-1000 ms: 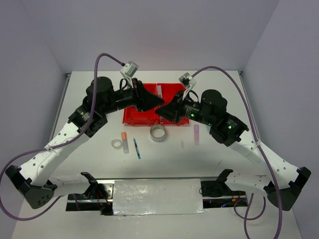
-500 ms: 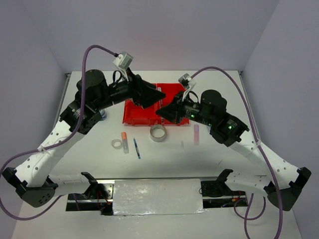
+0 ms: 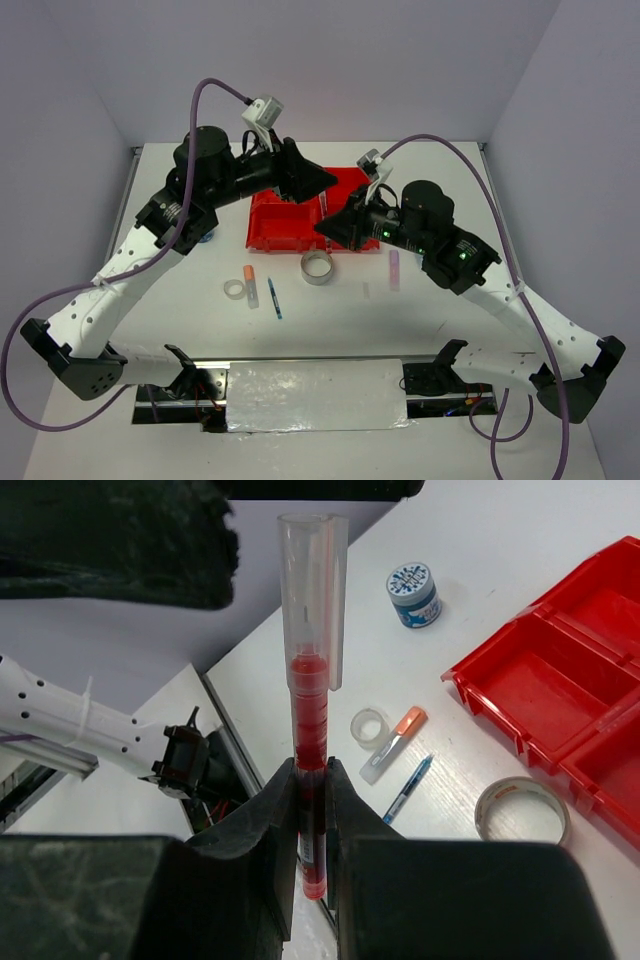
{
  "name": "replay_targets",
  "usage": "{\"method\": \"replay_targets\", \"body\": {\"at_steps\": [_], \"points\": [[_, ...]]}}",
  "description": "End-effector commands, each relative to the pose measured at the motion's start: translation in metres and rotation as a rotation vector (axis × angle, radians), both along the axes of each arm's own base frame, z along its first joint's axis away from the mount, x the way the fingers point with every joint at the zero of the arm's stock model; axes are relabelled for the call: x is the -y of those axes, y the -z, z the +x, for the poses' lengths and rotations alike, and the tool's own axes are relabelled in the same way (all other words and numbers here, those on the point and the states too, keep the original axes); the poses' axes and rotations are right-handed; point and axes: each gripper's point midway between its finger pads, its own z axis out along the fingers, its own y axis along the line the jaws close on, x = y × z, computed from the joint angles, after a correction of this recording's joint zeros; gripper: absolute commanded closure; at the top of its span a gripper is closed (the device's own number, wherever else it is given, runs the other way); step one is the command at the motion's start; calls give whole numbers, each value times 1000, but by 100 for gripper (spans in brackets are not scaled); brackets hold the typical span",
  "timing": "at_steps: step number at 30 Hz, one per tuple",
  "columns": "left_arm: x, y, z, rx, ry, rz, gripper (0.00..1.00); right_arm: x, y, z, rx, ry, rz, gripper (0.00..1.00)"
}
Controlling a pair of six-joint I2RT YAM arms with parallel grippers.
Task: Sort the stationery into containers
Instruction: Close the pen cap on the pen.
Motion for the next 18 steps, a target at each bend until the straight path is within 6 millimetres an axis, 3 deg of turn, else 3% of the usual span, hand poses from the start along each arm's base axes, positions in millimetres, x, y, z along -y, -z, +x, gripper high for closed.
{"method": "replay_targets", "body": {"at_steps": [1, 9, 12, 18], "points": [[-4, -14, -6, 32, 9, -38, 35, 5, -31, -2, 69, 18, 41, 100], [-11, -8, -5, 26, -26, -32, 32, 6, -25, 2, 54, 34, 30, 100], [-10, -6, -5, 18, -22, -33, 40, 5, -28, 2, 58, 29, 37, 100], [-3, -2, -6, -3, 16, -40, 70, 2, -29, 1, 56, 21, 40, 100]]}}
